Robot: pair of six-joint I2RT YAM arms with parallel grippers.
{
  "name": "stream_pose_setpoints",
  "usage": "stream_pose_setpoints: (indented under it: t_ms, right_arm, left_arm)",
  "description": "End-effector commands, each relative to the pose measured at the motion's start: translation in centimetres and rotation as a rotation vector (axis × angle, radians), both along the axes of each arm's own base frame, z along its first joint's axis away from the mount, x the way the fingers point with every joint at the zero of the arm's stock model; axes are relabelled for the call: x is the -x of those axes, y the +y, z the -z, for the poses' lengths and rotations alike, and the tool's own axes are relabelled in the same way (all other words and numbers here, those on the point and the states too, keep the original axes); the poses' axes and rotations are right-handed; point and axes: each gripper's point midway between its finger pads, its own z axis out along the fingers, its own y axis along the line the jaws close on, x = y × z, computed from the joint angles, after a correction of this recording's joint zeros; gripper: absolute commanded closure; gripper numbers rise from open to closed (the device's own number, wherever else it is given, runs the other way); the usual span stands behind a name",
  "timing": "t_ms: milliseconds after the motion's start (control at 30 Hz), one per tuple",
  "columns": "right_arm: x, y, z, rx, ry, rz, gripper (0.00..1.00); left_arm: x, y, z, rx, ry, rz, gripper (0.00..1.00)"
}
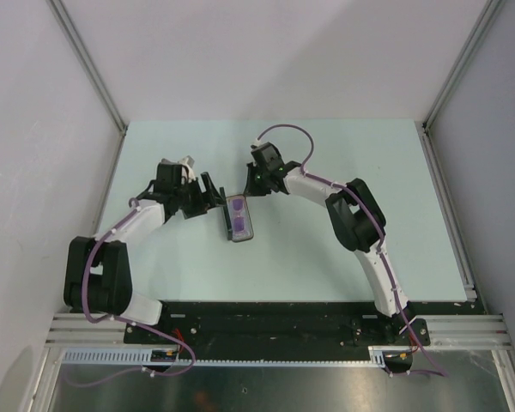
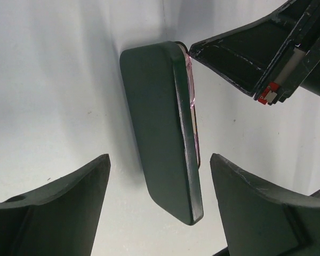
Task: Organize the sunglasses
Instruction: Adjust the sunglasses in the sunglasses case.
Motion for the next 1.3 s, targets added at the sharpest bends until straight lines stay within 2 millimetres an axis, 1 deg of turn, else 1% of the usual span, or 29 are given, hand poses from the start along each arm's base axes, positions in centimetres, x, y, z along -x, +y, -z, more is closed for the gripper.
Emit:
stream_pose_setpoints:
  t_ms: [0,167,400,567,600,667,767,800,900,933,1000,1033,1100,1133,1167,1200,1233,1267]
  right_arm:
    - [-0.9,0.4,-0.5,-0.013,-0.03,-0.012,0.91]
    - [-0.2,1.5,-1.2,-0.041,-0.049,-0.048,0.92]
    - [0.7,2.6,-0.8,-0.07,-0.038,-0.099,0.92]
    - [0.7,2.1,-0.2,-0.053,-0.021,-0.081,0.92]
    - [0.4,1.8,-0.4,-0.049,-0.024,-0.065,0.92]
    - [0.2,1.1,0.0,-0.033,-0.014,-0.037,0.92]
    - [-0.4,0.4,-0.5,-0.039,-0.021,-0.009,0.92]
    - [-0.6,0.3,-1.1,-0.046,-0.032,-0.007,0.91]
    - [-0.9,0.5,-2.2,-0.067,-0.049,-0.011,0.88]
    - [-1.0,0.5,-2.7,-0.072,-0.057,-0.01,0.84]
    - [-0.9,0.5,-3.0,-0.078,-0.063,-0.009,0.81]
    - [-0.8,0.7,-3.6,-0.084,-0.072,-0.013,0.79]
    - [-0.2,0.6,-3.8,-0.082,-0.069,-0.017,0.79]
    - [0.1,0.7,-4.6,-0.089,-0.08,-0.023,0.77]
    - [0.5,0.7,-4.7,-0.091,-0.075,-0.033,0.76]
    - [1.3,0.4,-4.4,-0.073,-0.055,-0.042,0.75]
    - [1.8,0.3,-5.3,-0.074,-0.063,-0.051,0.71]
    - [2.6,0.3,-5.3,-0.06,-0.058,-0.06,0.69]
  left_arm:
    - [-1.3,-1.2,-1.5,0.03,-0.041,0.017,0.18]
    - [-1.4,-1.5,-1.2,0.028,-0.029,0.021,0.18]
    - [-1.5,-1.6,-1.1,0.027,-0.03,0.026,0.18]
    - [-1.4,-1.6,-1.1,0.026,-0.029,0.026,0.19]
    - [-1.4,-1.6,-1.1,0.026,-0.027,0.027,0.18]
    - [-1.4,-1.7,-1.2,0.028,-0.032,0.028,0.19]
    - [-1.4,-1.7,-1.2,0.028,-0.032,0.03,0.19]
    - [-1.4,-1.7,-1.2,0.028,-0.032,0.03,0.19]
    - [-1.4,-1.7,-1.2,0.026,-0.034,0.03,0.19]
    - [-1.4,-1.7,-1.2,0.026,-0.031,0.03,0.18]
    - [-1.4,-1.7,-1.2,0.026,-0.032,0.03,0.18]
    - [-1.4,-1.7,-1.4,0.027,-0.037,0.03,0.18]
    - [-1.4,-1.6,-1.4,0.027,-0.037,0.028,0.19]
    - [-1.4,-1.7,-1.5,0.027,-0.041,0.031,0.19]
    - [-1.4,-1.7,-1.5,0.026,-0.04,0.029,0.19]
    - [-1.3,-1.7,-1.4,0.026,-0.037,0.029,0.18]
    - [-1.3,-1.7,-1.4,0.028,-0.036,0.029,0.18]
    - [-1.3,-1.7,-1.4,0.03,-0.037,0.029,0.18]
